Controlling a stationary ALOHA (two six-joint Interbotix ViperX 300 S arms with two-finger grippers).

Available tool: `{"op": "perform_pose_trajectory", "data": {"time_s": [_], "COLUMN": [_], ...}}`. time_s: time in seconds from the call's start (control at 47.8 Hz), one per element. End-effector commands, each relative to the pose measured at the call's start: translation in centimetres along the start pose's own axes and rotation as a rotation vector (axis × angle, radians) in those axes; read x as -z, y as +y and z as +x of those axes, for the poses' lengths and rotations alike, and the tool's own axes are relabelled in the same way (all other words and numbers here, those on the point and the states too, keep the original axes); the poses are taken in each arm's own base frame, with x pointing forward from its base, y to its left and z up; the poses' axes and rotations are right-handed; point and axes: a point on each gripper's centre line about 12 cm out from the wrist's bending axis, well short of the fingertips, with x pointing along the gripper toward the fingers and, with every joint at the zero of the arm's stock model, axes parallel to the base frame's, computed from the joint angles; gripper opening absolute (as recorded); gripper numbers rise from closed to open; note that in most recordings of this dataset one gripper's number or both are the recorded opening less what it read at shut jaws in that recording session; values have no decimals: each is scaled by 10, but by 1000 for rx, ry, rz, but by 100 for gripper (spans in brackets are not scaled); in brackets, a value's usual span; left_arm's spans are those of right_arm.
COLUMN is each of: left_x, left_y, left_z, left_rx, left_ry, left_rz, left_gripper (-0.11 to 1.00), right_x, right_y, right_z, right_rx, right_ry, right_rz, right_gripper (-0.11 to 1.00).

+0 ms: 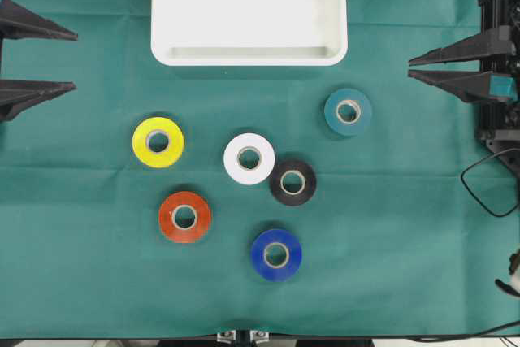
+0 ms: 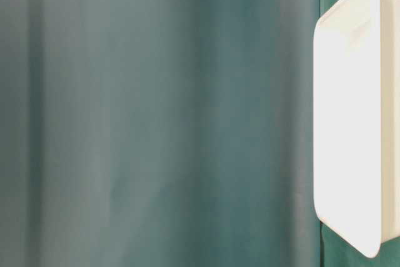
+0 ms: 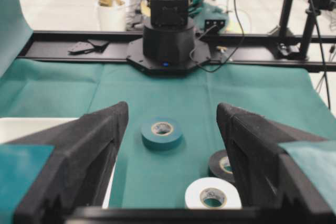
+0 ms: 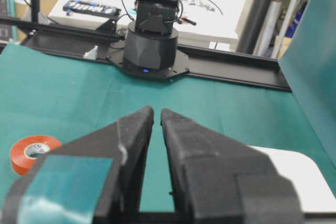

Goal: Put the tape alternately from left to right into the white case.
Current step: 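Move both grippers inward toward the yellow and teal tape rolls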

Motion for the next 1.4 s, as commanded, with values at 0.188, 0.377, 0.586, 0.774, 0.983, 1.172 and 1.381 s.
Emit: {"op": "perform_pose_trajectory", "data": {"time_s": [0.188, 0.377, 0.586, 0.774, 0.983, 1.172, 1.381], "left_x": [-1, 3, 11, 21, 27, 28, 29], "left_y": [0, 0, 0, 0, 0, 0, 0], "left_z": [3, 2, 7, 21, 27, 27, 27], "left_rx": [-5, -3, -3, -3, -4, -4, -4], "left_ry": [-5, 8, 46, 106, 138, 143, 150], "left_rz": [-21, -24, -24, -20, -18, -21, -21], "left_gripper": [-3, -10, -10, -8, 22, 58, 65], "right_x": [12, 12, 15, 15, 18, 22, 26], "right_y": [-2, -3, -3, -3, -3, -3, -3], "right_z": [5, 7, 7, 9, 10, 12, 18], "right_rx": [11, 13, 13, 13, 15, 14, 17], "right_ry": [48, 52, 61, 69, 80, 100, 153], "right_rz": [-2, -2, 0, 3, 14, 26, 31], "right_gripper": [-1, -2, -2, -2, 10, 60, 78]}}
